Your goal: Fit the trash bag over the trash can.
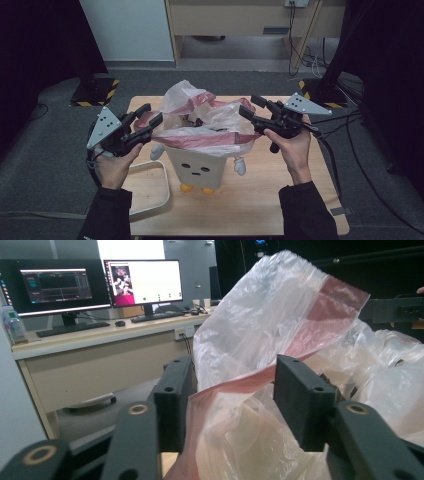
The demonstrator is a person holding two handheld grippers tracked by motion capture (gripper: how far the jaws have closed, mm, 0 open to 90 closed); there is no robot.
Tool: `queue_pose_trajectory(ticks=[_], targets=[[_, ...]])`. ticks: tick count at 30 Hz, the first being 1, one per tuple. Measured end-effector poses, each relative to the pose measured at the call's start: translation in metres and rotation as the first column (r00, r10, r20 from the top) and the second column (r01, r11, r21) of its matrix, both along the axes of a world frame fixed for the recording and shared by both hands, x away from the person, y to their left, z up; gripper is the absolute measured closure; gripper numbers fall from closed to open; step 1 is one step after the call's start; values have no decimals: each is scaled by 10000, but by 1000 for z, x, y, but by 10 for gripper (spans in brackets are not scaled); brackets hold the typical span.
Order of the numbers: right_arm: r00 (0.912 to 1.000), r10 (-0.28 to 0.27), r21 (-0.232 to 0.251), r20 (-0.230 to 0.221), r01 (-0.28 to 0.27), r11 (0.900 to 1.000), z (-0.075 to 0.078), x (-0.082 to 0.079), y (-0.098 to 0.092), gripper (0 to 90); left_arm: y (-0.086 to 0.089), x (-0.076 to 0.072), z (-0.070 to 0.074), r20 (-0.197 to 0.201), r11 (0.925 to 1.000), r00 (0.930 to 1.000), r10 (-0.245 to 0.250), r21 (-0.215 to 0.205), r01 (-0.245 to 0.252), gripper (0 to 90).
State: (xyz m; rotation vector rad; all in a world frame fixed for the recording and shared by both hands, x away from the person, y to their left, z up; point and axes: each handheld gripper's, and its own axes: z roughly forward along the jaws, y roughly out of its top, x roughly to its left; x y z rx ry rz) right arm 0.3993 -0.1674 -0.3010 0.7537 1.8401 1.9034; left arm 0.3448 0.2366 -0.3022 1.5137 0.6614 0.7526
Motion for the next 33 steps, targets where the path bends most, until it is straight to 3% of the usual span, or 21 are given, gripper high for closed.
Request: queue_pose_trajectory(ticks=[3,6,10,12,15,19,22,26,27,30,33], targets=[[9997,207,-65,-135,-208,9998,-3,3,2,434,1,2,-1,-166,10000,9999,14,-46,-15,602],[9983,497,-40,-312,-499,9987,-7,5,2,552,2,4,-1,-322,9999,9994,115,-2,-115,702],[9962,769,-22,-401,-770,9970,-10,4,1,829,2,7,0,-622,9987,9976,308,-375,-332,834],[9966,773,-30,-283,-774,9970,-11,3,0,894,2,9,0,-851,9973,9956,381,-598,-433,880],[9980,610,-6,-185,-611,9981,-10,3,-4,900,3,13,0,-1256,9930,9911,449,-1027,-580,900],[9998,181,160,29,-181,9997,-8,4,-10,900,7,20,-1,-1770,9803,9814,747,-1674,-1048,900],[9996,-222,220,173,218,9995,-8,5,-14,900,9,25,-4,-2193,9727,9691,1130,-1745,-1530,900],[9983,-581,74,-19,581,9983,-14,8,-19,900,10,33,-11,-2996,9659,9390,1692,-1389,-2183,900],[9975,-703,-89,-109,702,9975,-17,9,-19,900,11,34,-14,-3218,9648,9286,1847,-1206,-2337,900],[9959,-793,-406,-443,775,9962,-26,12,-19,900,13,39,-24,-3698,9634,9070,2017,-920,-2517,900],[9934,-914,-636,-699,870,9942,-36,15,-19,900,15,41,-32,-4073,9642,8898,2060,-704,-2555,900]])
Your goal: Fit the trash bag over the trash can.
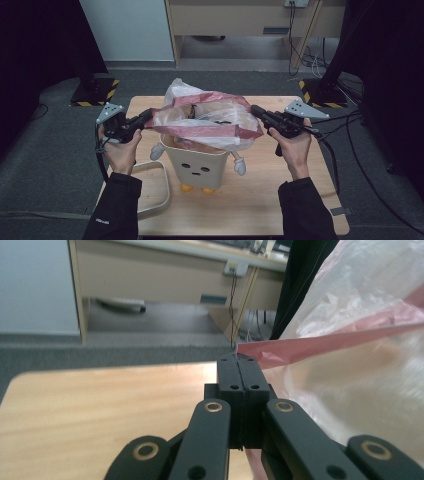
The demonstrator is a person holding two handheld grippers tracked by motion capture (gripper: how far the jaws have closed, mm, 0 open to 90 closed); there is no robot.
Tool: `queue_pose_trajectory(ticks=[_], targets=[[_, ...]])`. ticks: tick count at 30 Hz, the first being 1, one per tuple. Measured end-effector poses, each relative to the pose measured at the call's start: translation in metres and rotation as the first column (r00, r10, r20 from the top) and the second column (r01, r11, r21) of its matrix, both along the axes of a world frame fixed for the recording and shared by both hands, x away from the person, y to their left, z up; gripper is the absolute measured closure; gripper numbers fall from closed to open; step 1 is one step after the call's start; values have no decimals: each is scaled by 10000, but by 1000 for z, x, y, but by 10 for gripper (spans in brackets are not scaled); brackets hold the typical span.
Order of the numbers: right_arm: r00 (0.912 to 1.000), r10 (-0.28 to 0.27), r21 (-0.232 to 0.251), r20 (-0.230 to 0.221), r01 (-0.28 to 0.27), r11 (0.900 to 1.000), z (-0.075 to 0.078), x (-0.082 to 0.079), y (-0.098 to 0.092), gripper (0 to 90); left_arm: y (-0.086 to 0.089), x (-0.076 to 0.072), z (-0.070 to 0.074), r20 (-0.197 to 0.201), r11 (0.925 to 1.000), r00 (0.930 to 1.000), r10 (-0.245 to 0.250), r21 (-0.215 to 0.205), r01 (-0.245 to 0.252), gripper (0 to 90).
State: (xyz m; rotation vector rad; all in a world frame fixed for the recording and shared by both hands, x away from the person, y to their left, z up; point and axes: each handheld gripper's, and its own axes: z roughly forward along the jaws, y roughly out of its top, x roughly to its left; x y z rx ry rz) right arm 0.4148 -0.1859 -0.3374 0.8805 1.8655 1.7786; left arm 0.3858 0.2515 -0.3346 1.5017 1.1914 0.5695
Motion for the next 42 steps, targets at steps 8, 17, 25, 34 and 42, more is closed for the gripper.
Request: queue_pose_trajectory(ticks=[8,17,25,34,42], targets=[[9990,-39,-395,-450,21,9992,-20,6,6,900,2,4,-18,-728,9995,9972,-194,246,212,900],[9986,-107,-887,-522,60,9960,-32,8,12,900,-8,9,-24,-1145,9967,9917,-579,494,639,900],[9991,-416,-1021,-87,405,9939,-35,7,15,900,-12,9,-25,-785,9941,9942,-739,739,797,900],[9957,-479,500,792,440,9978,-14,-9,-6,681,20,-22,0,1578,9941,9858,-574,-821,710,629],[9922,-119,1087,1238,-17,9941,0,-30,-16,581,22,-59,15,2800,9810,9517,-1257,-1076,1612,572]])
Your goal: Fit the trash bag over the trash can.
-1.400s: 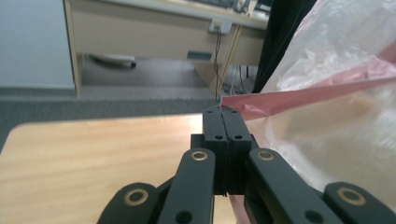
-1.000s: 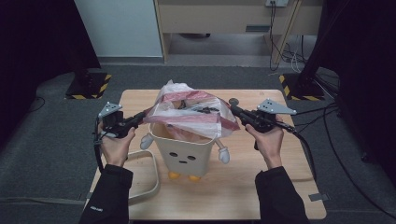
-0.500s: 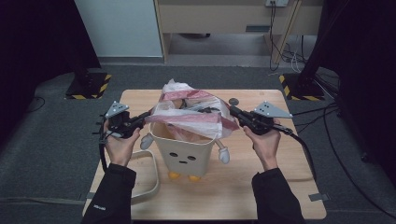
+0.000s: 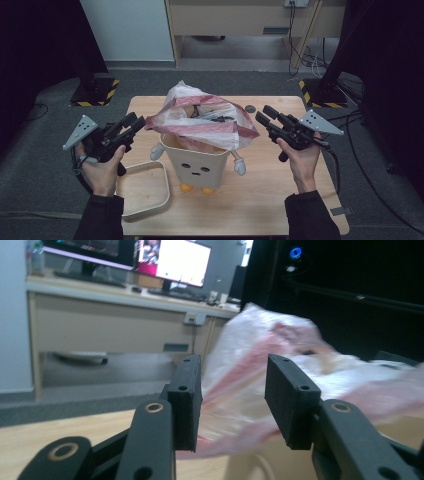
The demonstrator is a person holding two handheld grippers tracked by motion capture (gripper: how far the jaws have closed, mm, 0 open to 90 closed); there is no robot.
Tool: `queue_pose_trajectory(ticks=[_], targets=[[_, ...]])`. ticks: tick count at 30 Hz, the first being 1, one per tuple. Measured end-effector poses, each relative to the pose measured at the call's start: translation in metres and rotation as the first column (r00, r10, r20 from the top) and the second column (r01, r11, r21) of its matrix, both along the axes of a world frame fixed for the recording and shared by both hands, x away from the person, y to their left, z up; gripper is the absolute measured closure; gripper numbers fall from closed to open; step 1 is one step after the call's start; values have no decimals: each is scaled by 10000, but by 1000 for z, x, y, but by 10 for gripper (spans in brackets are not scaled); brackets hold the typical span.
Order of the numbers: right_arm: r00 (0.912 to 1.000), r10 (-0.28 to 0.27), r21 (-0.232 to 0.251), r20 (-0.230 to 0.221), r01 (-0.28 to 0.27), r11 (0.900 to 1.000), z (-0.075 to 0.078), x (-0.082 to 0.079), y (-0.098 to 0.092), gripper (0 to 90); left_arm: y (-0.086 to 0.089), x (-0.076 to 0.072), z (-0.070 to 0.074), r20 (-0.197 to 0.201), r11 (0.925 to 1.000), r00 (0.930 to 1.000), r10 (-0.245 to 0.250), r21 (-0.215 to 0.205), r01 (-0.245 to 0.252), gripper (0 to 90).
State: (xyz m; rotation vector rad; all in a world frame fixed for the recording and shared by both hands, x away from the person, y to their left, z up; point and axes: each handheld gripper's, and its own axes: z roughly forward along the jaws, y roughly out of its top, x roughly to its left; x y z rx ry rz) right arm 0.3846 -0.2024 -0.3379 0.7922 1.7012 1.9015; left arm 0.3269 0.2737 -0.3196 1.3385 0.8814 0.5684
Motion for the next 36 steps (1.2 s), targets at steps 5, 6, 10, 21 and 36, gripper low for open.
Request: queue_pose_trajectory(ticks=[5,6,10,21,36], targets=[[9977,654,6,160,-654,9979,5,-14,5,539,-6,-14,-3,332,9976,9974,-633,286,624,545],[9971,737,40,194,-738,9973,5,-17,6,532,-7,-17,-4,367,9974,9972,-658,311,646,541],[9946,1024,181,164,-1027,9945,4,-24,8,509,-7,-23,-10,433,9967,9969,-658,514,635,535],[9835,1796,56,234,-1798,9837,1,-37,12,468,-10,-14,-21,622,9910,9929,-1015,936,954,521],[9673,2536,38,-33,-2536,9673,-5,-32,21,727,-20,6,-30,388,9826,9879,-1504,1157,1451,718]])
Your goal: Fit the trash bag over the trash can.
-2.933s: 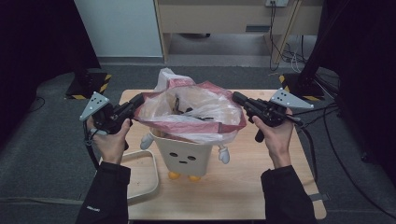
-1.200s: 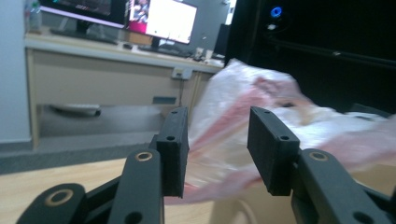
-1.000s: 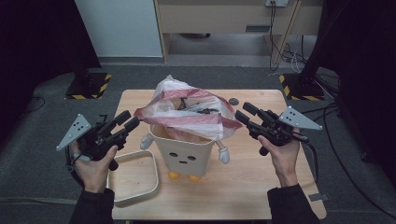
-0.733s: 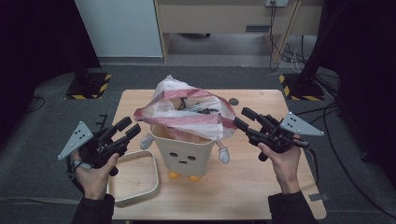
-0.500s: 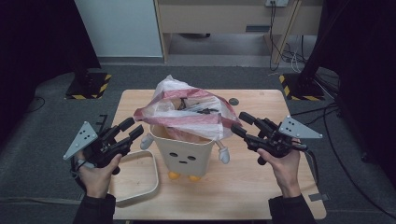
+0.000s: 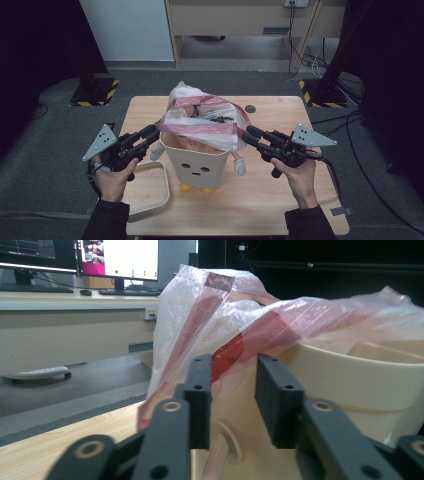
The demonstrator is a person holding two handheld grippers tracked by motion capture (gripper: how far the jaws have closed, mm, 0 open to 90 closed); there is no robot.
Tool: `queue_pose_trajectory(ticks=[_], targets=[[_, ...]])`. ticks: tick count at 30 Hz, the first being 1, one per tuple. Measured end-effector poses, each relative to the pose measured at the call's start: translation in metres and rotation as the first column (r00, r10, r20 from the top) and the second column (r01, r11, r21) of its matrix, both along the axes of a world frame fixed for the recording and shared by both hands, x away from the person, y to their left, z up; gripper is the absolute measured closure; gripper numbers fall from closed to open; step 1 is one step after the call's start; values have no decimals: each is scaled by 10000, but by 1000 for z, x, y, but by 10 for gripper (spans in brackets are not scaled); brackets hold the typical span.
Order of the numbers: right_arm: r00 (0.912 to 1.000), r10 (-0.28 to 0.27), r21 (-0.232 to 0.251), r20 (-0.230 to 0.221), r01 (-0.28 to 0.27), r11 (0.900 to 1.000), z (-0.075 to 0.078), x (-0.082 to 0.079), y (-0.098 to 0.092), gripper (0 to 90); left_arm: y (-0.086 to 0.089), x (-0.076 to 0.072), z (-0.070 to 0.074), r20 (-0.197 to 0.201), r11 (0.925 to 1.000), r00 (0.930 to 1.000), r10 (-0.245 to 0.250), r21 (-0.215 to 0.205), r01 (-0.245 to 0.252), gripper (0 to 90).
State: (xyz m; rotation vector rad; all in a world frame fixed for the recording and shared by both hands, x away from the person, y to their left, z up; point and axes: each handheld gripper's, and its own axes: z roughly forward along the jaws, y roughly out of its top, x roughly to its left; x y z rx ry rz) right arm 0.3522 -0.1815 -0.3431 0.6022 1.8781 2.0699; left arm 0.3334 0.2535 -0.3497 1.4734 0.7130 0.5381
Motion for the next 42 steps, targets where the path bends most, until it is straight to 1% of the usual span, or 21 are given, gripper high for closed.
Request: queue_pose_trajectory(ticks=[5,7,9,12,16,18,20,21,23,24,25,26,27,28,30,32,34,35,37,39,42], targets=[[9998,111,-29,148,-111,9999,-2,0,1,866,-2,1,0,-61,9999,9999,101,-36,-101,821],[9997,135,32,180,-136,9999,-2,-1,2,897,-2,0,0,-133,10000,9999,69,-65,-69,864],[9997,168,51,179,-169,9998,-2,-1,1,900,0,-2,1,-189,9999,9998,103,-115,-105,900],[9996,182,91,193,-184,9998,-1,-3,0,900,3,-5,2,-299,9998,9995,47,-211,-53,900],[9994,248,122,227,-251,9996,0,-5,-2,900,5,-10,5,-368,10000,9993,-4,-66,2,900],[9994,241,109,235,-243,9996,0,-6,-3,900,5,-12,5,-400,9999,9992,-25,-139,19,900],[9993,263,123,267,-266,9996,1,-7,-3,900,5,-14,6,-173,9998,9996,210,63,-209,900],[9993,248,121,272,-252,9996,1,-7,-4,900,6,-15,6,10,9996,9996,291,14,-291,900],[9993,243,103,277,-246,9996,1,-7,-4,900,9,-15,6,241,9989,9989,395,-249,-389,898],[9993,250,76,280,-252,9997,1,-7,-4,900,10,-14,6,369,9983,9979,525,-291,-515,809],[9993,253,50,280,-254,9997,0,-7,-4,900,11,-13,5,535,9973,9960,721,-194,-712,725],[9993,277,18,263,-278,9996,0,-7,-3,900,12,-11,4,555,9975,9960,706,-80,-702,666],[9992,294,-11,256,-293,9996,0,-6,-3,900,13,-9,3,487,9984,9972,569,-75,-566,612],[9993,285,-13,256,-284,9996,-1,-6,-3,900,14,-7,2,511,9987,9974,516,23,-518,574],[9993,303,-10,234,-303,9995,-1,-5,-2,900,14,-4,-1,545,9986,9976,430,299,-447,509],[9993,325,-19,198,-325,9995,-1,-5,-2,900,14,0,-3,587,9975,9976,355,591,-390,492],[9992,334,-34,217,-334,9994,-1,-4,-1,900,12,4,-6,582,9967,9980,250,762,-294,487],[9992,332,-42,206,-331,9994,-1,-4,-1,900,11,6,-7,577,9964,9982,170,817,-216,491],[9993,329,-29,195,-328,9995,-1,-4,-2,900,8,9,-7,618,9961,9981,-34,886,-20,536],[9993,322,3,210,-322,9995,-1,-5,-2,900,5,10,-7,633,9961,9978,-209,868,154,615],[9992,333,34,225,-334,9994,0,-6,-3,900,2,8,-5,569,9964,9974,-437,756,394,771]])
